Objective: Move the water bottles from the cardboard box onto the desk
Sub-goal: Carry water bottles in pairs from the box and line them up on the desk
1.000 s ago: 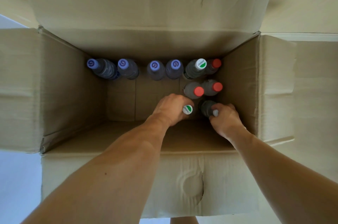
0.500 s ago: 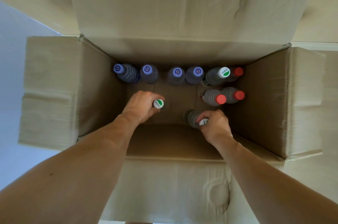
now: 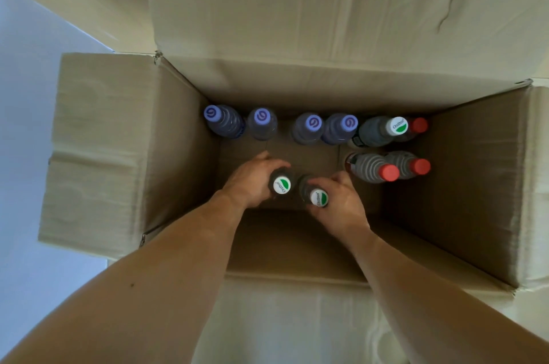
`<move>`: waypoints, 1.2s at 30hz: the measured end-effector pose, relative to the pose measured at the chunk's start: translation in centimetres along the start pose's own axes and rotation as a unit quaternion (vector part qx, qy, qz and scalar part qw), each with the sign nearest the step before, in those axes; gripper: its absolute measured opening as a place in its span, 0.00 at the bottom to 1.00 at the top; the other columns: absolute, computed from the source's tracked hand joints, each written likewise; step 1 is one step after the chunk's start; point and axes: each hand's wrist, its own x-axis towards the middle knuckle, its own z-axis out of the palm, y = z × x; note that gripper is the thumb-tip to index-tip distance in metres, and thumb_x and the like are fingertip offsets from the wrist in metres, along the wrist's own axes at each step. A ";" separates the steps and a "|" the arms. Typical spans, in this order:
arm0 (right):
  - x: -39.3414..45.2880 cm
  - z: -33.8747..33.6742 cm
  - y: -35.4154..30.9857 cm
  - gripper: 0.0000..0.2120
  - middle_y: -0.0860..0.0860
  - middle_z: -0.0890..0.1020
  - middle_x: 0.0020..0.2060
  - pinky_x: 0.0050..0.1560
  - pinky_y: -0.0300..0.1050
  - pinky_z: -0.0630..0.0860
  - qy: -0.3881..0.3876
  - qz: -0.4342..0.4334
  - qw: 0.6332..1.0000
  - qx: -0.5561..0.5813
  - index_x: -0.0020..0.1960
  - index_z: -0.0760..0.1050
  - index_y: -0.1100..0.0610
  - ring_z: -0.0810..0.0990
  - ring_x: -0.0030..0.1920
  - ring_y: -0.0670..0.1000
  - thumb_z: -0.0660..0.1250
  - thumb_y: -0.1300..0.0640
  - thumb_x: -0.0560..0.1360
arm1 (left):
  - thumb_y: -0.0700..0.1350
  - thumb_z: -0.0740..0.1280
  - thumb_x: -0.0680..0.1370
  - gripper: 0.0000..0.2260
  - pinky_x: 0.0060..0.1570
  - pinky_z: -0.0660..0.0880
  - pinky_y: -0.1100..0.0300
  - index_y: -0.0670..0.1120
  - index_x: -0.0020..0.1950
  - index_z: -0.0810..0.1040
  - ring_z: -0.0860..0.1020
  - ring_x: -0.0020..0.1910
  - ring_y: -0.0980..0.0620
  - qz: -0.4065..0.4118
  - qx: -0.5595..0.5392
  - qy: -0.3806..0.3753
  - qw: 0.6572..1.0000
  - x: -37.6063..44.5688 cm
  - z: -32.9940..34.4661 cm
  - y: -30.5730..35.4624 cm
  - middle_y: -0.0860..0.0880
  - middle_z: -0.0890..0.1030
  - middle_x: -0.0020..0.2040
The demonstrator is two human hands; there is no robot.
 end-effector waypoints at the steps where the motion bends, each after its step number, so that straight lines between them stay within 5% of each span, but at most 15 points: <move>1: 0.3 0.1 0.4 0.28 0.52 0.69 0.65 0.65 0.49 0.75 -0.004 -0.005 1.000 -0.008 0.69 0.75 0.48 0.77 0.61 0.56 0.76 0.59 0.71 | 0.41 0.77 0.72 0.36 0.71 0.68 0.47 0.57 0.76 0.68 0.68 0.73 0.44 -0.002 0.001 -0.009 1.000 0.2 0.2 -0.1 0.46 0.67 0.75; 6: 2.7 0.4 2.1 0.36 0.54 0.73 0.68 0.67 0.52 0.72 -0.046 -0.029 0.997 -0.054 0.76 0.66 0.51 0.74 0.67 0.57 0.75 0.61 0.72 | 0.37 0.76 0.72 0.38 0.71 0.69 0.47 0.57 0.78 0.64 0.70 0.71 0.44 0.008 0.002 -0.029 1.000 1.8 1.2 -0.9 0.48 0.69 0.74; 12: 4.5 1.3 3.6 0.37 0.53 0.79 0.65 0.65 0.53 0.74 -0.043 -0.038 0.998 -0.020 0.74 0.68 0.49 0.78 0.64 0.56 0.78 0.59 0.69 | 0.39 0.73 0.75 0.32 0.71 0.68 0.47 0.55 0.76 0.67 0.71 0.71 0.45 0.010 -0.051 -0.026 0.998 3.8 2.6 -2.1 0.48 0.72 0.72; 19: 3.9 -0.9 2.9 0.38 0.51 0.80 0.64 0.70 0.54 0.72 -0.027 -0.009 0.988 0.151 0.71 0.73 0.53 0.77 0.66 0.53 0.83 0.59 0.63 | 0.42 0.81 0.68 0.38 0.62 0.66 0.63 0.52 0.74 0.70 0.73 0.68 0.49 -0.031 -0.163 -0.010 0.986 2.0 0.7 -1.9 0.49 0.77 0.68; 22: 2.1 -3.5 1.8 0.38 0.49 0.81 0.63 0.70 0.54 0.71 -0.025 -0.010 0.982 0.186 0.70 0.74 0.52 0.77 0.65 0.51 0.84 0.55 0.62 | 0.42 0.81 0.68 0.35 0.62 0.67 0.62 0.51 0.73 0.72 0.75 0.66 0.52 -0.022 -0.219 -0.022 0.975 -0.5 -1.7 -0.4 0.52 0.78 0.65; 29: -5.1 -12.7 -2.8 0.25 0.47 0.86 0.52 0.68 0.54 0.73 -0.079 -0.020 0.932 0.354 0.60 0.79 0.51 0.84 0.56 0.48 0.79 0.66 0.66 | 0.34 0.78 0.70 0.30 0.72 0.68 0.48 0.45 0.69 0.75 0.80 0.63 0.50 -0.015 -0.422 -0.051 0.905 -9.3 -10.0 5.5 0.48 0.84 0.60; 36: -15.8 -22.1 -8.8 0.18 0.55 0.85 0.56 0.57 0.52 0.75 -0.100 -0.024 0.870 0.481 0.64 0.77 0.56 0.81 0.59 0.57 0.72 0.60 0.74 | 0.51 0.74 0.72 0.21 0.61 0.75 0.48 0.51 0.64 0.78 0.81 0.59 0.47 0.004 -0.522 -0.006 0.853 -21.3 -17.7 14.3 0.47 0.84 0.57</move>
